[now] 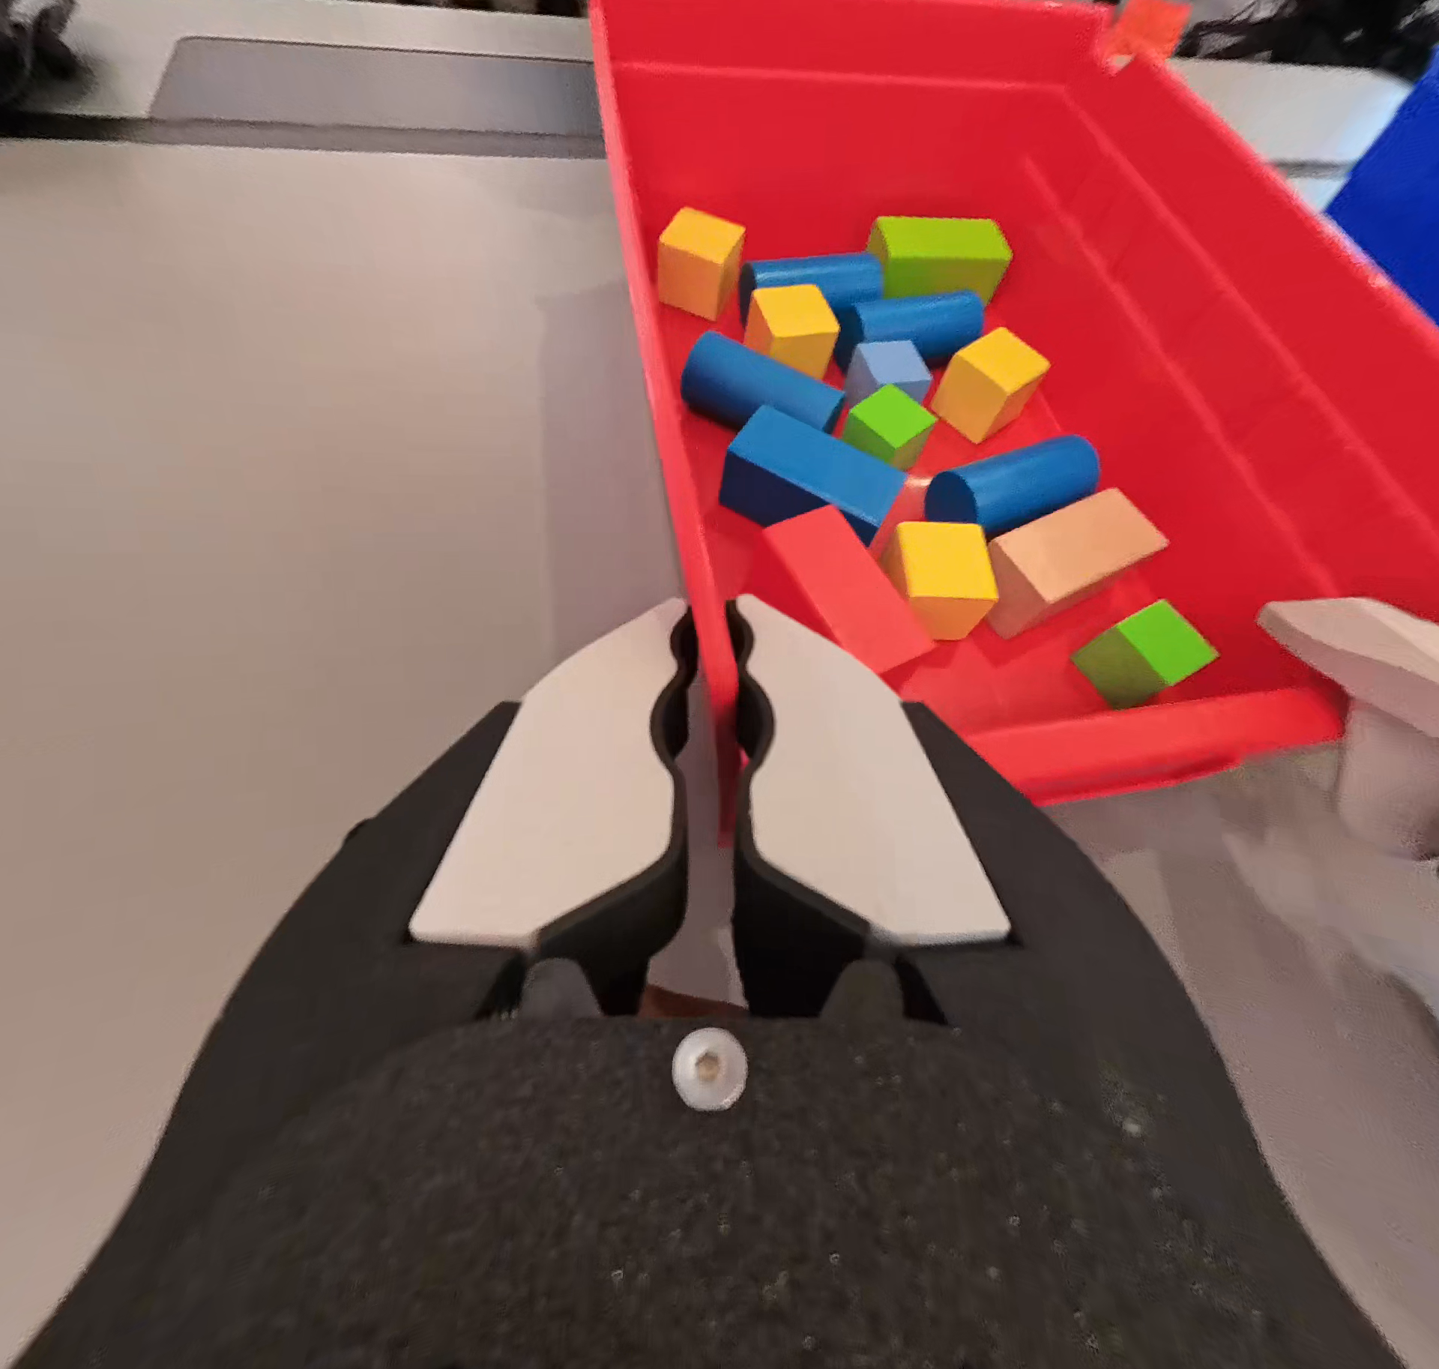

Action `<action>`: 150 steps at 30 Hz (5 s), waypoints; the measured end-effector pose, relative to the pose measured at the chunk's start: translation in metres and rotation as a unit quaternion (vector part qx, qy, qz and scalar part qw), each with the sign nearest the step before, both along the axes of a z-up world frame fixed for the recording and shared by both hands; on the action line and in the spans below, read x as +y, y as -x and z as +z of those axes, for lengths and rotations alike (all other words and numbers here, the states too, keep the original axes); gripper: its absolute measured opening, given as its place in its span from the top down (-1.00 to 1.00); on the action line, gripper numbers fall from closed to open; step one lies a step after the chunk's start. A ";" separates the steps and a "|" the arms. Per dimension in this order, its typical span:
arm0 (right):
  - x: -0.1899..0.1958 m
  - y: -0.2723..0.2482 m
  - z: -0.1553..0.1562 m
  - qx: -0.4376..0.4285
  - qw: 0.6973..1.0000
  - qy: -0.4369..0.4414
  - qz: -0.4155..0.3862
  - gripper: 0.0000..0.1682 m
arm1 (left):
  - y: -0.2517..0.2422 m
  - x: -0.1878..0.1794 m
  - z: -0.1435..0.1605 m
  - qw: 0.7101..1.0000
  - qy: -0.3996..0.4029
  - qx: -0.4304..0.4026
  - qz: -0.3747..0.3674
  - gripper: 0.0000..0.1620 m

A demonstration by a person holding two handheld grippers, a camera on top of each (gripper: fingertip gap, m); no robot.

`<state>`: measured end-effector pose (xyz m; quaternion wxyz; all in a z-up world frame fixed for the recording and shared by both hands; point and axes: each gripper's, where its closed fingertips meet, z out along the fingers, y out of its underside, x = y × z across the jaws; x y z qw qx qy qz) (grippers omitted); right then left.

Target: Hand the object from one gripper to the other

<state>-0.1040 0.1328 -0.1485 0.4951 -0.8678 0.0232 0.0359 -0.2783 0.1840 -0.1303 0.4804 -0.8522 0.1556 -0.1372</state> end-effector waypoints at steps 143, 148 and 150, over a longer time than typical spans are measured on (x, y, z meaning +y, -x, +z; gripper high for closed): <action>0.004 -0.133 0.178 0.033 0.970 -0.054 0.233 0.63 | -0.051 -0.157 0.061 0.879 0.048 -0.299 -0.367 0.46; 0.036 -0.290 0.064 0.022 0.955 0.295 0.027 0.62 | -0.053 -0.157 0.065 0.886 0.026 -0.268 -0.378 0.49; 0.040 -0.308 0.018 0.035 0.921 0.387 0.003 0.62 | -0.056 -0.161 0.062 0.884 0.031 -0.263 -0.385 0.49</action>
